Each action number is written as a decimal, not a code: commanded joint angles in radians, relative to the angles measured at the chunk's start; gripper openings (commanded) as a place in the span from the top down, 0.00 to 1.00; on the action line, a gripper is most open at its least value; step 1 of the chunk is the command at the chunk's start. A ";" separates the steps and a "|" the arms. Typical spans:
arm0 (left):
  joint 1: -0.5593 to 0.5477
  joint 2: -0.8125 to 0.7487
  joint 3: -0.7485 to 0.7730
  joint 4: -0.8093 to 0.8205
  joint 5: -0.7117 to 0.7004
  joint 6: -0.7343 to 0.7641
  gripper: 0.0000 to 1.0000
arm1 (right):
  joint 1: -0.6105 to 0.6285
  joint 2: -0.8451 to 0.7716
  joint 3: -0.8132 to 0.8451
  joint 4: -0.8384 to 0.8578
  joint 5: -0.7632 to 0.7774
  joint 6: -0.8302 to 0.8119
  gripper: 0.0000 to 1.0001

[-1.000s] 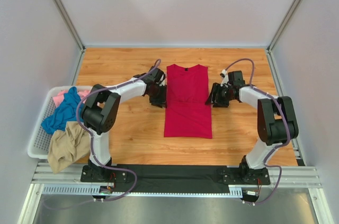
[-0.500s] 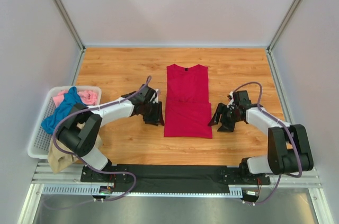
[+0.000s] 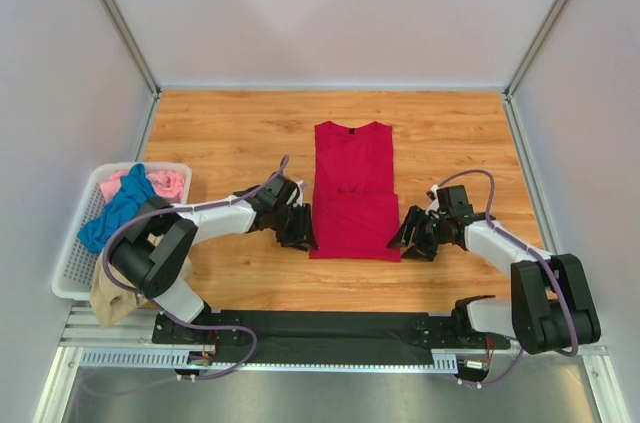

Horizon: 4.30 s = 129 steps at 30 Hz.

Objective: Fold and stack the t-shirts
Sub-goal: Fold the tshirt

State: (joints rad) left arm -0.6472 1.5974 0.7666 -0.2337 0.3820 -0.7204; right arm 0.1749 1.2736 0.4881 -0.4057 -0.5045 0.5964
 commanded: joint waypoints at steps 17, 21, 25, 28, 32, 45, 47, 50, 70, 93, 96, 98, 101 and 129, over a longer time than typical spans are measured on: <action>-0.023 0.006 0.039 -0.162 -0.135 0.009 1.00 | 0.021 -0.055 -0.029 -0.051 0.144 0.019 1.00; -0.023 -0.016 0.059 -0.196 -0.130 0.009 1.00 | 0.047 -0.054 -0.032 -0.041 0.147 0.034 1.00; -0.023 -0.037 0.073 -0.231 -0.143 0.016 0.85 | 0.058 -0.049 -0.037 -0.028 0.146 0.045 0.88; -0.023 -0.057 0.054 -0.213 -0.121 0.004 0.70 | 0.061 -0.060 -0.037 -0.039 0.136 0.048 0.69; -0.025 -0.063 0.031 -0.190 -0.120 -0.001 0.62 | 0.077 -0.097 -0.049 -0.041 0.132 0.068 0.56; -0.023 0.019 -0.021 -0.069 -0.037 -0.047 0.67 | 0.094 -0.072 -0.105 0.010 0.144 0.075 0.59; -0.023 0.016 -0.024 -0.069 -0.040 -0.050 0.73 | 0.095 -0.083 -0.108 0.008 0.144 0.078 0.59; -0.023 0.010 -0.032 -0.069 -0.045 -0.051 0.76 | 0.101 -0.103 -0.108 0.001 0.146 0.086 0.57; -0.060 -0.053 -0.033 -0.159 -0.124 -0.034 0.68 | 0.196 -0.189 -0.128 -0.064 0.231 0.177 0.55; -0.074 -0.151 0.006 -0.242 -0.156 -0.050 1.00 | 0.228 -0.278 -0.079 -0.122 0.319 0.148 1.00; -0.078 -0.180 0.026 -0.268 -0.161 -0.057 1.00 | 0.233 -0.315 -0.074 -0.137 0.317 0.149 1.00; -0.084 -0.201 0.034 -0.295 -0.169 -0.060 1.00 | 0.239 -0.329 -0.068 -0.162 0.322 0.151 1.00; -0.097 -0.231 0.033 -0.317 -0.175 -0.066 1.00 | 0.248 -0.356 -0.062 -0.182 0.325 0.157 1.00; 0.055 -0.137 0.548 -0.599 -0.293 0.099 1.00 | 0.244 -0.090 0.549 -0.320 0.486 -0.079 1.00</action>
State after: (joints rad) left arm -0.6331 1.4345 1.2163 -0.8009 0.0814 -0.6945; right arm 0.4408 1.1473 0.9451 -0.7643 -0.0521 0.5961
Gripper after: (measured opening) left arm 0.006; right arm 0.014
